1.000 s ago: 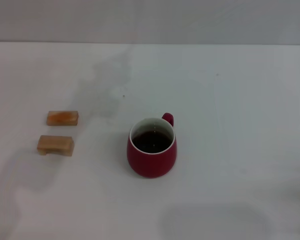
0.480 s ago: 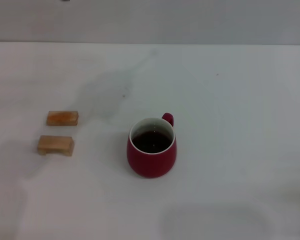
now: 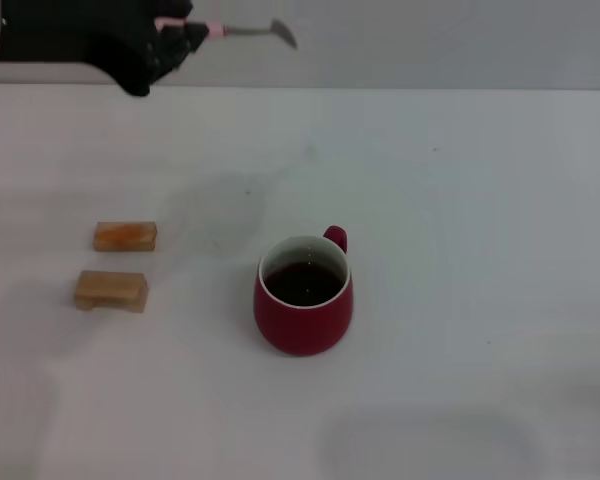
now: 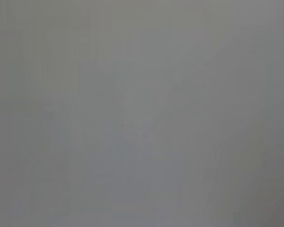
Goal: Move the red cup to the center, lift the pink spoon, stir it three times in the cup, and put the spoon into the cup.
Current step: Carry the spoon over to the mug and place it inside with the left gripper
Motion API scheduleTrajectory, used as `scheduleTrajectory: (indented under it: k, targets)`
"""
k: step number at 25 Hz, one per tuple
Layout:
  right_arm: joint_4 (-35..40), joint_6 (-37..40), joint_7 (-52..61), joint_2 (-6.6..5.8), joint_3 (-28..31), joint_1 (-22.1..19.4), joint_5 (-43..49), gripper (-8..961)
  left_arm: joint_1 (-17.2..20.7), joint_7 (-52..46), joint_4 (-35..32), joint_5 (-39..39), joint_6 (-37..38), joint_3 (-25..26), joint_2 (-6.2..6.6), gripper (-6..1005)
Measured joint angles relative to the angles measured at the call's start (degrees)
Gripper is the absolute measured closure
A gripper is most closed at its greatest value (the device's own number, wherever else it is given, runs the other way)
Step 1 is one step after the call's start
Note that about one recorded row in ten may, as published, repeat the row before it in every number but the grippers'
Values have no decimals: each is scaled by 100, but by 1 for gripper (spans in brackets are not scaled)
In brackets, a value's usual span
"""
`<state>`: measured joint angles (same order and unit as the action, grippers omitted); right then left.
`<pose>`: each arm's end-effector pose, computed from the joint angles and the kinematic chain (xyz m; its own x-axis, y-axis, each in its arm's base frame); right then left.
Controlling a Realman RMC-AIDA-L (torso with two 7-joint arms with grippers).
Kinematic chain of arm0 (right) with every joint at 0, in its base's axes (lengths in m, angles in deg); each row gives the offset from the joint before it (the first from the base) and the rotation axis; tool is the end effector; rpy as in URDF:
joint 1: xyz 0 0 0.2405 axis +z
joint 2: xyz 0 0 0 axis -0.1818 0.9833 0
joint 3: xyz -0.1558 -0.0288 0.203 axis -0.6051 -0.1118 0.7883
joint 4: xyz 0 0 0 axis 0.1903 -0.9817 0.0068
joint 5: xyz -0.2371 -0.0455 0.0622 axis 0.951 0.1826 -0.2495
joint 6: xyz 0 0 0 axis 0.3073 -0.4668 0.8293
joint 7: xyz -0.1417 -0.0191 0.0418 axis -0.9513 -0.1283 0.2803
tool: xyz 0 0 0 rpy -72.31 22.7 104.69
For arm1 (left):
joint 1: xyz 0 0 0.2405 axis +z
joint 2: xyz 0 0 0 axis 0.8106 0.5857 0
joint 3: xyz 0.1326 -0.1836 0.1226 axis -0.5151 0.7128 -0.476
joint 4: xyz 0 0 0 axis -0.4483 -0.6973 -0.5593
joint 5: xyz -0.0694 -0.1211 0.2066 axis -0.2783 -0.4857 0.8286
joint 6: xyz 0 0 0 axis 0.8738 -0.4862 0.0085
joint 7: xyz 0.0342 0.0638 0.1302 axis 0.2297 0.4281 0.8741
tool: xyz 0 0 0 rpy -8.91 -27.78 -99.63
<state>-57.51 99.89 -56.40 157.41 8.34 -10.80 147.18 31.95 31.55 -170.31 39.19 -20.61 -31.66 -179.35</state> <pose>0.3913 0.1559 -0.0397 0.6921 0.1496 -0.7061 -0.7213 0.1804 -0.6688 -0.0658 0.3532 0.1243 0.9931 0.0682 0.0951 0.1138 -0.7518 -0.6495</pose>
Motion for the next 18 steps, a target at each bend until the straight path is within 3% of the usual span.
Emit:
scheduleTrajectory:
  k: [9, 18]
  targets:
    - [-8, 99, 0, -6, 0, -21, -181, 954, -290, 7, -86, 218, -923, 88, 7, 825]
    - [-12, 151, 0, -8, 6, -27, -252, 955, -220, 7, -89, 656, -1248, -520, -2, 826]
